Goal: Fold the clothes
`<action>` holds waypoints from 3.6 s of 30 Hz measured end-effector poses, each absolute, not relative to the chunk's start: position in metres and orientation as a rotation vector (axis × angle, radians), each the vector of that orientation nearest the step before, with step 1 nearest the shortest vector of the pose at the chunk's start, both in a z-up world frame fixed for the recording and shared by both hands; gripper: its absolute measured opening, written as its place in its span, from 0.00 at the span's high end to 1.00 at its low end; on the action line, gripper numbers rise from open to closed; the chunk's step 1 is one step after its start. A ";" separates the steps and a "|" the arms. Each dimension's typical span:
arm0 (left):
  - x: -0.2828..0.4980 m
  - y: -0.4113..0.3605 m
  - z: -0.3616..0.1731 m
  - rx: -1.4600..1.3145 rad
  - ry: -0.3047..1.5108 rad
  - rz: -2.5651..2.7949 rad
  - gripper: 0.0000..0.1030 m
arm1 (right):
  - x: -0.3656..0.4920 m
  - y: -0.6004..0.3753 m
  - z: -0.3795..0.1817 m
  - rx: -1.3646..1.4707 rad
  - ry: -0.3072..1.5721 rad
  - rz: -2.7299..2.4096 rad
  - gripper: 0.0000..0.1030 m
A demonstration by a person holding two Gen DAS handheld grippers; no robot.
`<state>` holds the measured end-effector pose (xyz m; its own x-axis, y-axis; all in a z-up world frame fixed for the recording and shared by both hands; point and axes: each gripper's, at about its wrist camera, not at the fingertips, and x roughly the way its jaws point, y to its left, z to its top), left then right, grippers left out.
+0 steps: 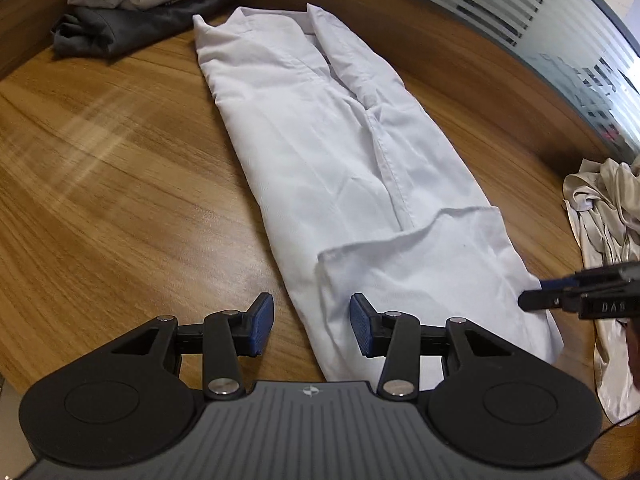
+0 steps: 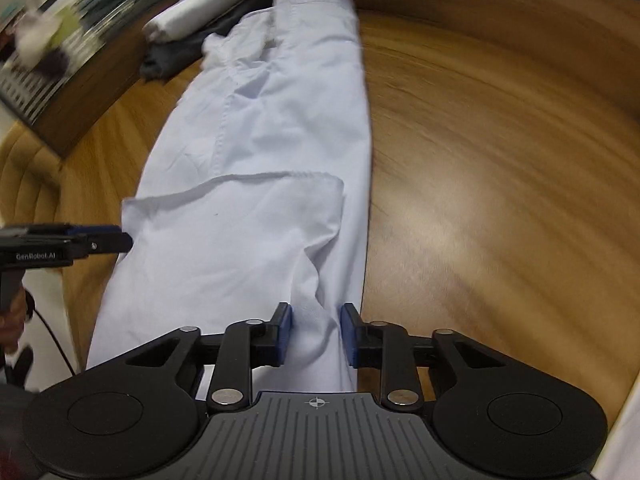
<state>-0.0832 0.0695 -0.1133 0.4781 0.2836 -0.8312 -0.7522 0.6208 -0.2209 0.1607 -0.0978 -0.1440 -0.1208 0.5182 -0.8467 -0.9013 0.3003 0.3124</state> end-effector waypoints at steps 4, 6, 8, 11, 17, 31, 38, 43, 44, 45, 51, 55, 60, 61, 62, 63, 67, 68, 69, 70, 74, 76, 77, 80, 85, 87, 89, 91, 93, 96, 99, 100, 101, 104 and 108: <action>-0.079 0.074 -0.118 -0.626 0.873 0.643 0.66 | 0.154 -0.104 -0.146 -0.374 1.156 1.208 0.84; -0.080 0.075 -0.120 -0.620 0.879 0.628 0.68 | 0.151 -0.111 -0.147 -0.338 1.171 1.178 0.86; -0.081 0.077 -0.121 -0.614 0.885 0.617 0.68 | 0.143 -0.118 -0.147 -0.315 1.178 1.157 0.87; -0.082 0.080 -0.121 -0.601 0.902 0.610 0.67 | 0.130 -0.128 -0.148 -0.280 1.194 1.121 0.87; -0.088 0.095 -0.115 -0.597 0.907 0.601 0.67 | 0.093 -0.138 -0.147 -0.207 1.249 1.049 0.87; -0.084 0.184 -0.126 -0.543 0.938 0.388 0.67 | 0.009 -0.114 -0.149 -0.038 1.243 0.813 0.87; -0.080 0.219 -0.127 -0.478 0.949 0.273 0.68 | -0.016 -0.093 -0.148 -0.002 1.201 0.715 0.83; -0.108 0.220 -0.108 -0.425 0.899 0.243 0.67 | -0.026 -0.100 -0.128 -0.151 1.049 0.721 0.66; -0.114 0.217 -0.102 -0.416 0.885 0.235 0.67 | -0.029 -0.100 -0.122 -0.184 1.015 0.736 0.64; -0.121 0.212 -0.096 -0.404 0.870 0.224 0.67 | -0.032 -0.100 -0.117 -0.217 0.980 0.750 0.64; -0.157 0.157 -0.067 -0.283 0.819 0.087 0.67 | -0.056 -0.088 -0.100 -0.323 0.817 0.950 0.64; -0.171 0.120 -0.067 -0.240 0.814 -0.009 0.67 | -0.062 -0.082 -0.112 -0.371 0.825 1.008 0.65; -0.180 0.085 -0.093 -0.228 0.885 -0.094 0.67 | -0.066 -0.085 -0.124 -0.431 0.837 1.048 0.65; -0.182 0.080 -0.102 -0.216 0.917 -0.093 0.67 | -0.067 -0.085 -0.126 -0.443 0.839 1.056 0.65; -0.183 0.075 -0.111 -0.205 0.954 -0.086 0.67 | -0.067 -0.086 -0.129 -0.455 0.841 1.064 0.65; -0.185 0.072 -0.119 -0.200 0.985 -0.078 0.67 | -0.068 -0.087 -0.131 -0.467 0.844 1.072 0.65; -0.201 0.076 -0.126 -0.265 0.959 -0.021 0.63 | -0.071 -0.091 -0.134 -0.519 0.838 1.112 0.65; -0.202 0.079 -0.124 -0.273 0.966 0.002 0.63 | -0.073 -0.093 -0.129 -0.538 0.820 1.137 0.65; -0.203 0.080 -0.121 -0.269 0.965 0.018 0.63 | -0.074 -0.095 -0.125 -0.557 0.802 1.162 0.64; -0.205 0.080 -0.118 -0.261 0.961 0.032 0.63 | -0.078 -0.096 -0.122 -0.578 0.780 1.198 0.64; -0.210 0.074 -0.101 -0.214 0.895 0.035 0.62 | -0.090 -0.095 -0.113 -0.634 0.707 1.331 0.64; -0.208 0.069 -0.098 -0.210 0.890 0.027 0.62 | -0.093 -0.090 -0.111 -0.620 0.698 1.384 0.65; -0.204 0.066 -0.098 -0.204 0.896 0.029 0.61 | -0.093 -0.085 -0.114 -0.617 0.701 1.393 0.65; -0.198 0.061 -0.113 -0.206 0.941 0.047 0.60 | -0.094 -0.071 -0.124 -0.611 0.713 1.421 0.65; -0.206 0.068 -0.126 -0.245 0.937 0.071 0.61 | -0.079 -0.077 -0.141 -0.573 0.771 1.413 0.62; -0.207 0.073 -0.125 -0.257 0.945 0.080 0.61 | -0.070 -0.091 -0.146 -0.571 0.804 1.365 0.62; -0.207 0.079 -0.123 -0.268 0.957 0.105 0.60 | -0.057 -0.106 -0.145 -0.560 0.854 1.326 0.64; -0.206 0.087 -0.115 -0.280 0.939 0.122 0.60 | -0.046 -0.117 -0.139 -0.549 0.881 1.291 0.65; -0.204 0.093 -0.104 -0.288 0.892 0.120 0.60 | -0.038 -0.124 -0.127 -0.537 0.885 1.260 0.65; -0.191 0.098 -0.094 -0.289 0.857 0.112 0.60 | -0.030 -0.119 -0.110 -0.495 0.832 1.250 0.65; -0.172 0.099 -0.094 -0.288 0.845 0.096 0.60 | -0.026 -0.096 -0.108 -0.476 0.790 1.260 0.65; -0.165 0.099 -0.095 -0.285 0.843 0.088 0.60 | -0.026 -0.086 -0.109 -0.475 0.776 1.266 0.65; -0.158 0.099 -0.097 -0.281 0.840 0.081 0.60 | -0.028 -0.077 -0.110 -0.478 0.760 1.276 0.65; -0.140 0.103 -0.107 -0.267 0.853 0.086 0.60 | -0.029 -0.052 -0.118 -0.502 0.740 1.298 0.65; -0.124 0.120 -0.121 -0.293 0.869 0.149 0.60 | -0.022 -0.038 -0.135 -0.536 0.755 1.293 0.66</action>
<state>-0.1242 0.1199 -0.1212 0.6383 0.0096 -0.7697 -0.2464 0.9499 -0.1924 -0.0220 -0.0377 -0.1350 0.0962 0.6497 -0.7541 -0.9760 0.2101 0.0566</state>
